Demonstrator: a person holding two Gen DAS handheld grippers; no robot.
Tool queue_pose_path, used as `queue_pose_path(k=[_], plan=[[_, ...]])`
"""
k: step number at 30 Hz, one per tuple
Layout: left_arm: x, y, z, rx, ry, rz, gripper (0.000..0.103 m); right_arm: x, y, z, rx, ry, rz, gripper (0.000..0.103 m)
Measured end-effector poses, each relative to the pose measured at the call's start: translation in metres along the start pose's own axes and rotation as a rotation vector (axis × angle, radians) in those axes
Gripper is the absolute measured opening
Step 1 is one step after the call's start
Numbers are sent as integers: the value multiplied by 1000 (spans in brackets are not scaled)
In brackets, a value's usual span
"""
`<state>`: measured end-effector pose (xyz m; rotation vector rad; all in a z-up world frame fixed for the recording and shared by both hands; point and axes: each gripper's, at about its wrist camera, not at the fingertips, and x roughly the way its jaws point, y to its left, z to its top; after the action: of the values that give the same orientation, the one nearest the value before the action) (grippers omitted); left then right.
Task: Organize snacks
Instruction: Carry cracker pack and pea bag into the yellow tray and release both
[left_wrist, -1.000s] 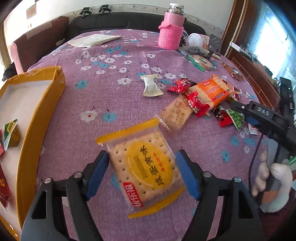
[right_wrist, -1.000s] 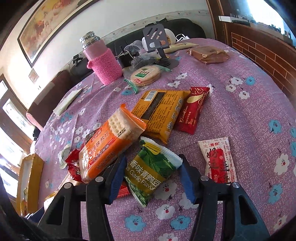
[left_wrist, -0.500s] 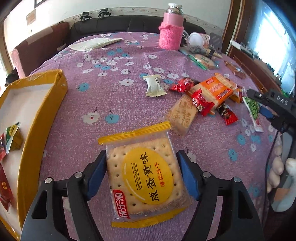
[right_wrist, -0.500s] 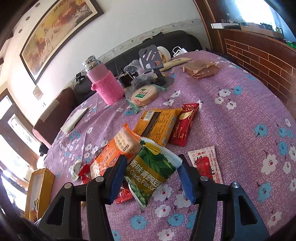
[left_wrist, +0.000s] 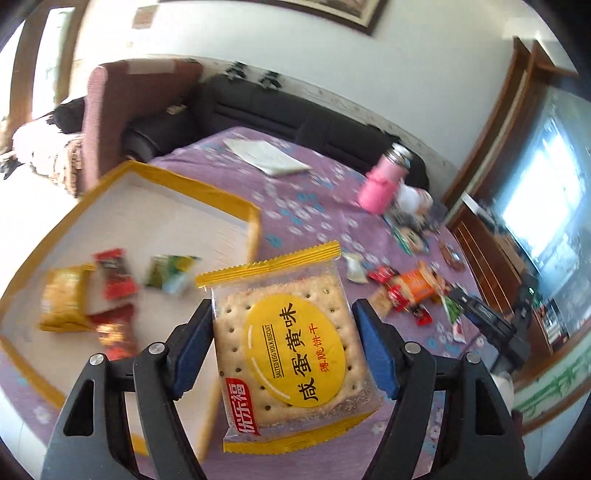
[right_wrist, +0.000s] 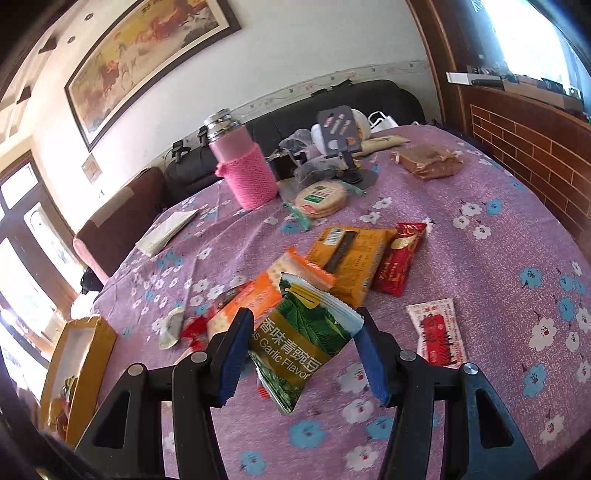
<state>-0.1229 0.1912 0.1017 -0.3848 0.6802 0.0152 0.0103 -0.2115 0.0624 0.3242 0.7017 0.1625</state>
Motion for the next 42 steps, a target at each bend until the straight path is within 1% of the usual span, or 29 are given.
queue_pose_path(k=[3, 4, 5, 7, 9, 12, 13, 14, 15, 17, 19, 23, 25, 28, 30, 31, 35, 38, 39, 42], plan=[[-18, 39, 3, -56, -36, 58, 74, -16, 30, -5, -31, 20, 94, 57], [-20, 48, 1, -72, -42, 71, 74, -20, 42, -6, -39, 34, 142, 57], [-20, 58, 0, -87, -45, 85, 74, -23, 55, -8, -39, 59, 209, 57], [-20, 77, -6, -124, -44, 104, 74, -23, 73, -11, -16, 122, 336, 56], [-19, 94, -12, -170, -33, 102, 74, -16, 89, -15, 39, 210, 476, 56], [-18, 109, -19, -204, -25, 89, 74, -3, 104, -24, 112, 318, 619, 56], [-18, 112, -20, -210, -25, 84, 74, 1, 107, -27, 126, 341, 634, 56], [-19, 116, -21, -215, -26, 76, 74, 1, 111, -31, 106, 341, 602, 56], [-19, 118, -21, -219, -29, 68, 74, -1, 117, -34, 54, 327, 547, 56], [-20, 118, -21, -217, -34, 54, 74, -8, 129, -47, -88, 284, 418, 56], [-23, 121, -22, -215, -39, 42, 74, -10, 133, -61, -156, 278, 371, 56], [-23, 124, -24, -203, -42, 32, 74, -31, 146, -93, -392, 132, 177, 56], [-21, 127, -24, -203, -37, 28, 74, -43, 153, -102, -480, 61, 133, 56], [-18, 132, -25, -208, -26, 31, 74, -55, 172, -104, -540, 5, 138, 56], [-15, 137, -25, -213, -19, 49, 74, -56, 184, -104, -554, 11, 172, 56], [-13, 138, -24, -212, -15, 59, 74, -57, 190, -104, -551, 28, 194, 56], [-8, 148, -22, -208, 4, 109, 74, -43, 225, -98, -506, 140, 329, 56], [-4, 153, -20, -188, 20, 167, 74, -30, 259, -101, -482, 232, 426, 56], [-2, 155, -20, -185, 29, 179, 74, -25, 271, -104, -489, 254, 442, 56], [3, 157, -18, -163, 44, 211, 74, -8, 305, -118, -548, 286, 436, 56]])
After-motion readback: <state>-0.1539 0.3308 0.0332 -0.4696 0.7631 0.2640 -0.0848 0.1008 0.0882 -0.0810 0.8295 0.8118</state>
